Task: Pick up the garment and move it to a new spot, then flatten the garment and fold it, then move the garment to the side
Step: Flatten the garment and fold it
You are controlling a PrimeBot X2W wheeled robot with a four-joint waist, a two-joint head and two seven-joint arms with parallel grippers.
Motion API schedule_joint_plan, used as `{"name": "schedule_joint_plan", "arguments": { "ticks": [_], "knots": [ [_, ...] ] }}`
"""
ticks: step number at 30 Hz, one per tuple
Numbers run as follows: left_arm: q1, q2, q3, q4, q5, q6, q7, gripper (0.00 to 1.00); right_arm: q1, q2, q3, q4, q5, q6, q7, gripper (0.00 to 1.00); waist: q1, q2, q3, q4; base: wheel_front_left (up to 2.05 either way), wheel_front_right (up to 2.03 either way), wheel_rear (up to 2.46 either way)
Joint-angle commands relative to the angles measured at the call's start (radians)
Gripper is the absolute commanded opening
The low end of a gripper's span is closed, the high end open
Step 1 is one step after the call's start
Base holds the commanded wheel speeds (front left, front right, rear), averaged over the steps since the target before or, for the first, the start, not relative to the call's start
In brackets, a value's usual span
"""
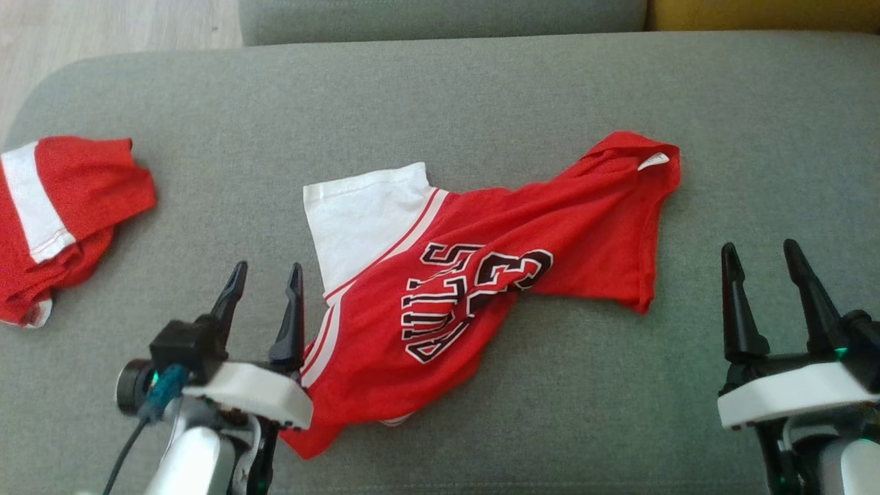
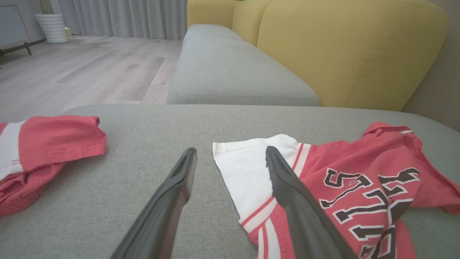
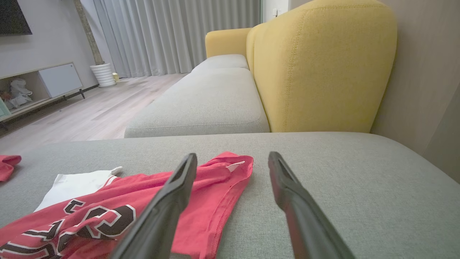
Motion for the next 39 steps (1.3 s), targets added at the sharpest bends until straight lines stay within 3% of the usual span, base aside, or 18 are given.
{"name": "schedule_joint_plan", "arguments": {
  "ticks": [1, 6, 16, 21, 25, 26, 27, 28, 34, 39],
  "knots": [
    [-0.073, 0.009, 0.026, -0.020, -0.005, -0.005, 0.006, 1.00, -0.034, -0.005, 0.024, -0.038, 0.005, 0.007, -0.005, 1.00, 0.0001, -0.0001, 0.009, 0.001, 0.00, 0.00, 0.00],
    [-0.228, -0.007, 0.019, 0.099, -0.045, -0.058, 0.057, 1.00, -0.062, -0.005, 0.029, -0.035, 0.010, 0.007, -0.008, 1.00, 0.0001, -0.0001, 0.054, -0.010, 0.00, 0.00, 0.00],
    [-0.525, -0.014, 0.056, 0.560, -0.135, -0.142, 0.127, 1.00, -0.124, -0.005, 0.070, 0.009, 0.024, 0.007, -0.032, 1.00, 0.0001, -0.0001, 0.134, -0.065, 0.00, 0.00, 0.00],
    [-0.616, -0.007, 0.073, 0.757, -0.163, -0.162, 0.120, 1.00, -0.145, -0.005, 0.080, 0.028, 0.028, 0.007, -0.042, 1.00, 0.0001, -0.0001, 0.156, -0.093, 0.00, 0.00, 0.00],
    [-0.654, -0.007, 0.067, 0.837, -0.167, -0.175, 0.114, 1.00, -0.149, -0.005, 0.070, 0.036, 0.028, 0.007, -0.044, 1.00, 0.0001, -0.0001, 0.164, -0.100, 0.00, 0.00, 0.00],
    [-0.664, -0.008, 0.062, 0.858, -0.168, -0.180, 0.111, 0.47, -0.150, -0.005, 0.067, 0.039, 0.028, 0.007, -0.045, 1.00, 0.0001, -0.0001, 0.166, -0.100, 0.00, 0.00, 0.00],
    [-0.674, -0.008, 0.059, 0.876, -0.169, -0.185, 0.106, 0.13, -0.152, -0.005, 0.063, 0.042, 0.029, 0.007, -0.046, 1.00, 0.0001, -0.0001, 0.168, -0.100, 0.00, 0.00, 0.00],
    [-0.682, -0.009, 0.055, 0.893, -0.171, -0.190, 0.102, 0.00, -0.154, -0.005, 0.058, 0.047, 0.030, 0.007, -0.046, 1.00, 0.0001, -0.0001, 0.170, -0.099, 0.00, 0.00, 0.00],
    [-0.730, -0.019, 0.024, 0.965, -0.169, -0.207, 0.027, 0.00, -0.217, -0.009, 0.021, 0.115, 0.032, 0.007, -0.035, 1.00, 0.0001, -0.0001, 0.175, -0.082, 0.00, 0.00, 0.00],
    [-0.771, -0.050, -0.005, 0.980, -0.163, -0.211, -0.021, 0.00, -0.353, -0.062, 0.013, 0.272, 0.063, 0.007, -0.022, 1.00, 0.0001, -0.0001, 0.185, -0.037, 0.00, 0.00, 0.00]
  ]
}}
